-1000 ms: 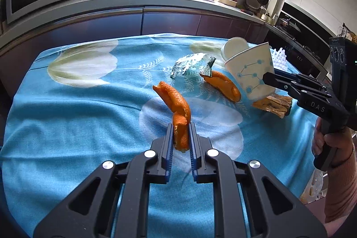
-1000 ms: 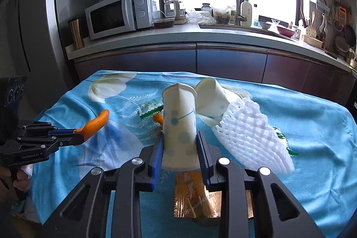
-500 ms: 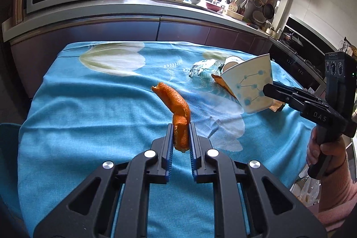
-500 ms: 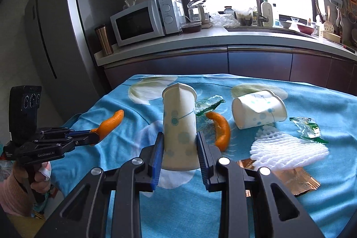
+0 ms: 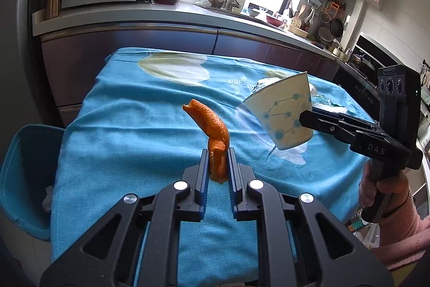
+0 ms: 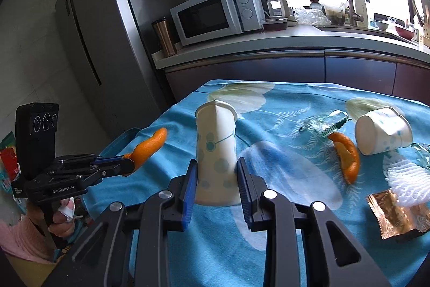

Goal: Collect trash
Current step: 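Carry the orange peel and polka-dot cup over the teal bin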

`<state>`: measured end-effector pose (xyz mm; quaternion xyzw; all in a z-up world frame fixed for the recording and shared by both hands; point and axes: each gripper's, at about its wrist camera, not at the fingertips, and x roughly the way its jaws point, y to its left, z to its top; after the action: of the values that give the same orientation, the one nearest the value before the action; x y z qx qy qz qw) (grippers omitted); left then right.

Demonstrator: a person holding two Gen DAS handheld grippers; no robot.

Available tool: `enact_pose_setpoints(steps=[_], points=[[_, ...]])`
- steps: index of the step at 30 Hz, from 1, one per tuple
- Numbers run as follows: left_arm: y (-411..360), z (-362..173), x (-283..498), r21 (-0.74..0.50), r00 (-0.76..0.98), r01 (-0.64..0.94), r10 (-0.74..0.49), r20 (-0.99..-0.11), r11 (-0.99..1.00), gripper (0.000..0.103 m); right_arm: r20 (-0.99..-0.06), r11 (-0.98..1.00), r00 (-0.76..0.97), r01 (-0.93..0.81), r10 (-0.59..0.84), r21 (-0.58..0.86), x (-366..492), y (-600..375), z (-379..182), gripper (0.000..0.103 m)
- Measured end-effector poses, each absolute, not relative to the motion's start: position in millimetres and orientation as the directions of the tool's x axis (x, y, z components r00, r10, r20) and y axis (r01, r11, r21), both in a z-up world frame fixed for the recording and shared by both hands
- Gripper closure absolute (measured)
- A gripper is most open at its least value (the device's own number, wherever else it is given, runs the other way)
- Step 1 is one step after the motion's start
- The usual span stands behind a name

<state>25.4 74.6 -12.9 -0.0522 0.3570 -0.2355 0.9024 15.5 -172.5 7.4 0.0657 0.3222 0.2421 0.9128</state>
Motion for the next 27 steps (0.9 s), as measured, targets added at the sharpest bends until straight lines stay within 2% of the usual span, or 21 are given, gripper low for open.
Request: enact_pose_setpoints(steps=[27], points=[[249, -11, -15, -0.302, 0.781, 0.026, -0.208, -0.589, 0.953, 0.090, -0.544, 0.666, 0.443, -0.670, 0.712, 0.326, 51, -12, 18, 0.075]])
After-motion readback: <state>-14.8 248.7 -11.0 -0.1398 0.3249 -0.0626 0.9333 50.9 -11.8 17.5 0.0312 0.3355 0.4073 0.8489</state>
